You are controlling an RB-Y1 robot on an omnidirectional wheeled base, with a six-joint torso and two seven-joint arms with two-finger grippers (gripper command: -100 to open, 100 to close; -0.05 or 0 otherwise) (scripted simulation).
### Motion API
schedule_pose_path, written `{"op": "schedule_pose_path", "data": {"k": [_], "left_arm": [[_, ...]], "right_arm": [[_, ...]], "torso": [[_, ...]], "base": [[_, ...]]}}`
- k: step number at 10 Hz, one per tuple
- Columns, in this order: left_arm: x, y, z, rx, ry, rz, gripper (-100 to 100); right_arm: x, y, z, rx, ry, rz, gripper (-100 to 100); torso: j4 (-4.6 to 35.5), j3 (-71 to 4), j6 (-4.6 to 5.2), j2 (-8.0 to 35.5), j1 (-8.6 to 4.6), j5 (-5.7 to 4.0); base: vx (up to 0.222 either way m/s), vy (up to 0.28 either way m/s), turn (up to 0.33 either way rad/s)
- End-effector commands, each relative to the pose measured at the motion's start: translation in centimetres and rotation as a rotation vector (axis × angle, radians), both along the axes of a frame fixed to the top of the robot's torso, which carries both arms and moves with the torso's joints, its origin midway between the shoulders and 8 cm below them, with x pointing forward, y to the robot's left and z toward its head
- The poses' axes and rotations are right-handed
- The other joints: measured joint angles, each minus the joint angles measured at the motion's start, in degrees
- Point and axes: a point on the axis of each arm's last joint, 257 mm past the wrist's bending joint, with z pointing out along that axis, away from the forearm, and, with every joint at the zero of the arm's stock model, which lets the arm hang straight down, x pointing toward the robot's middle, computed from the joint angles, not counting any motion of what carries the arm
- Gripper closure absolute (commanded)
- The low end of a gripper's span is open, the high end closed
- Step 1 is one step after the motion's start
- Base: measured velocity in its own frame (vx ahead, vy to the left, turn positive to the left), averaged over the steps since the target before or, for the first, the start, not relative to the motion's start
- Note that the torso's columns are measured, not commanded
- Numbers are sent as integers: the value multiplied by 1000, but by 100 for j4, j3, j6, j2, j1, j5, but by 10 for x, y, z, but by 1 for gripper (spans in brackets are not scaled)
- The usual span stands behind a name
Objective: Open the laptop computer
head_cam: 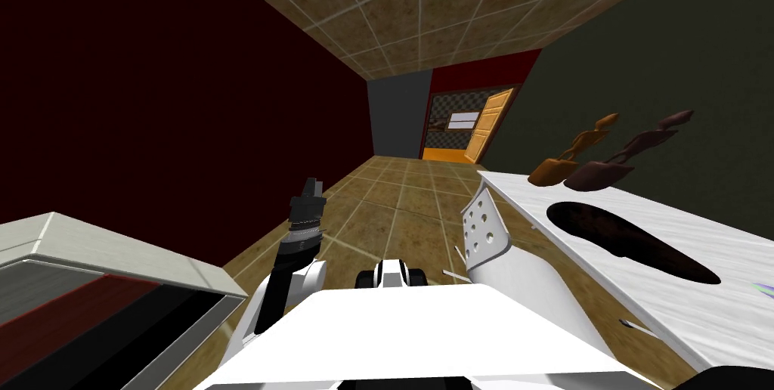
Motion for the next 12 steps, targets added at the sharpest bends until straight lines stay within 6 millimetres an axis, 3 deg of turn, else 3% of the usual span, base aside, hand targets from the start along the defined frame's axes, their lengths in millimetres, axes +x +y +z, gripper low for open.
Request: {"op": "schedule_pose_path", "data": {"k": [1,5,12], "left_arm": [[0,0,0,0,0,0,0],[0,0,0,0,0,0,0],[0,0,0,0,0,0,0]], "right_arm": [[-6,-2,-3,-36,-97,-12,100],[-7,-3,-6,-66,-182,-15,100],[-9,0,-29,-127,-347,-14,100]], "torso": [[-5,-9,-5,-15,-4,-4],[-2,2,7,-9,-27,-30],[-3,3,3,-9,-45,-40]], "base": [[-129,48,24],[-100,44,35],[-48,12,-7]]}}
